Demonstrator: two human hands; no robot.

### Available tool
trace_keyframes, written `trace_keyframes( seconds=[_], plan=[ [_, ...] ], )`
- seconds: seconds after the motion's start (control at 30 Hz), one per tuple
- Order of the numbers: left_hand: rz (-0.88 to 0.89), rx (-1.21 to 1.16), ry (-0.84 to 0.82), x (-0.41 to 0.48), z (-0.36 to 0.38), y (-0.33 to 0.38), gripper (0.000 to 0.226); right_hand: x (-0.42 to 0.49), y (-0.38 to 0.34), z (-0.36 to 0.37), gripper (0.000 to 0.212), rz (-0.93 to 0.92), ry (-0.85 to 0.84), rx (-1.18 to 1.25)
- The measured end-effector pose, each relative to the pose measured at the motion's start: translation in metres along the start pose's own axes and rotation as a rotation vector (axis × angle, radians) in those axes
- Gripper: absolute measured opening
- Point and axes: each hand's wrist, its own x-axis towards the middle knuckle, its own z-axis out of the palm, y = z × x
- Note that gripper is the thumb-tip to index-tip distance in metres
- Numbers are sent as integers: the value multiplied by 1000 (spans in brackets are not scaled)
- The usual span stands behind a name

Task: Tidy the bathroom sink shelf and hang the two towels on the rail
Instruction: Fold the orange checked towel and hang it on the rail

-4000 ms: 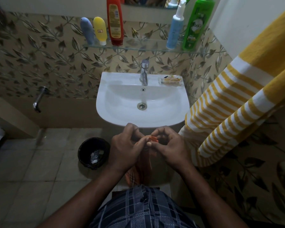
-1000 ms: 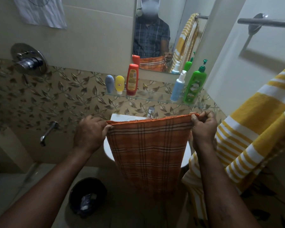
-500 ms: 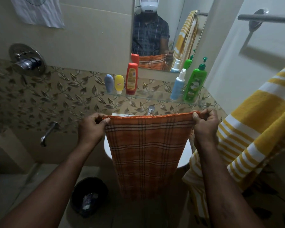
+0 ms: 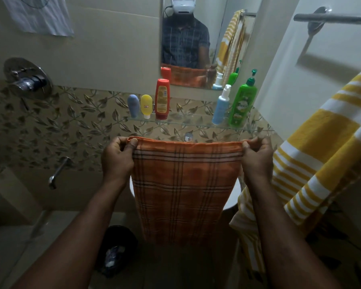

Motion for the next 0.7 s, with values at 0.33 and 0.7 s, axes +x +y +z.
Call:
trace_keyframes(
  seconds=[0.33, 0.7],
  plan=[
    [23, 186, 26, 9, -9, 4, 18, -2, 1, 3, 19, 88, -29, 108],
    [-234, 20, -304, 34, -30, 19, 20, 16, -13, -22, 41, 215, -442, 359]
  ],
)
